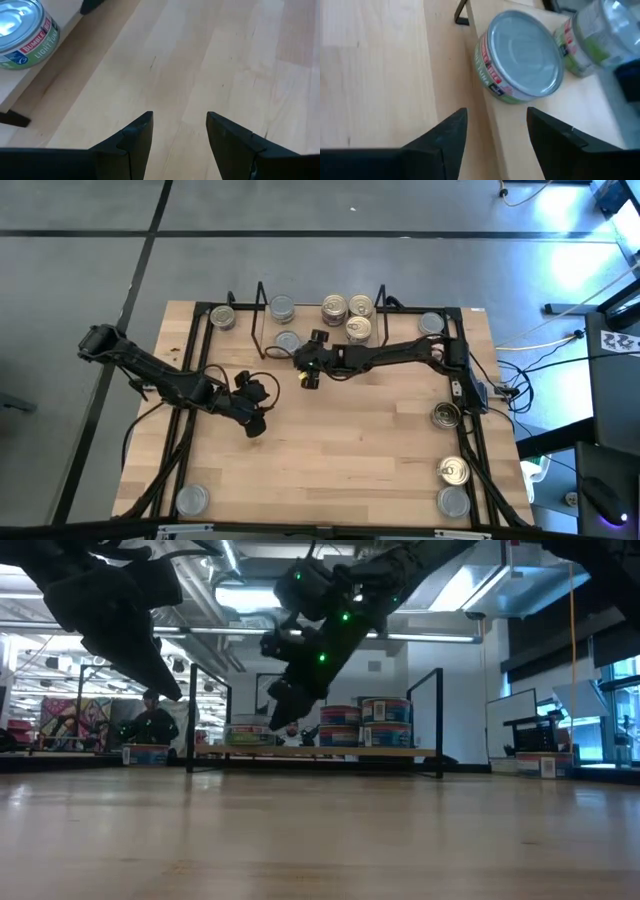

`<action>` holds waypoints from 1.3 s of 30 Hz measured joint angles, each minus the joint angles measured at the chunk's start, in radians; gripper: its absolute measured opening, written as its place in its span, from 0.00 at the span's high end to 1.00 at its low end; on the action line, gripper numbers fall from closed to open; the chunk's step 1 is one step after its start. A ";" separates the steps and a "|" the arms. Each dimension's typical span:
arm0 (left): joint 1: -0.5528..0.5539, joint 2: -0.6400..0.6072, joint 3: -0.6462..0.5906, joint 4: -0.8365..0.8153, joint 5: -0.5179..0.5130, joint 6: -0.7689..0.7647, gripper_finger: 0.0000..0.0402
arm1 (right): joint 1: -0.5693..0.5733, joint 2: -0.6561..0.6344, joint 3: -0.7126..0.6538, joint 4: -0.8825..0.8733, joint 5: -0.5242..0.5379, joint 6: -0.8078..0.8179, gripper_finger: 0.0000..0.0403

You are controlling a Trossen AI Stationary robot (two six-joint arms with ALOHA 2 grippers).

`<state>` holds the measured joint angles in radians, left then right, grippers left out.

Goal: Stack canned seafood by type on shelf
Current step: Put the green and white tuna can on the shelf aligned with the other green and white tuna cans, then stack the green and white tuna can on top of the green and white tuna can on the shelf

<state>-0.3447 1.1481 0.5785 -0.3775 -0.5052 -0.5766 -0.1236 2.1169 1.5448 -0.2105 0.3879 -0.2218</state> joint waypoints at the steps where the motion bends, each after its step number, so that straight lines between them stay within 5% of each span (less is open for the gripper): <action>1: 0.000 0.000 0.000 0.000 0.000 0.000 0.55 | -0.008 0.004 0.000 0.002 -0.017 0.023 0.51; 6: 0.000 0.000 0.000 0.001 -0.001 0.015 0.55 | -0.054 0.024 0.000 0.073 -0.096 0.074 0.53; 24: 0.000 0.001 0.000 0.000 -0.009 0.023 0.55 | -0.088 0.089 0.000 0.357 -0.126 0.042 0.53; 33: 0.000 0.001 0.000 0.002 -0.009 0.004 0.55 | 0.010 -0.039 0.000 0.062 -0.147 -0.079 0.53; 39: -0.041 0.033 0.000 0.123 -0.008 0.130 0.55 | 0.114 -0.114 -0.001 -0.209 -0.148 -0.089 0.53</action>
<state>-0.3858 1.1806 0.5789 -0.2542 -0.5137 -0.4466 -0.0092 2.0032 1.5440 -0.4195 0.2394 -0.3110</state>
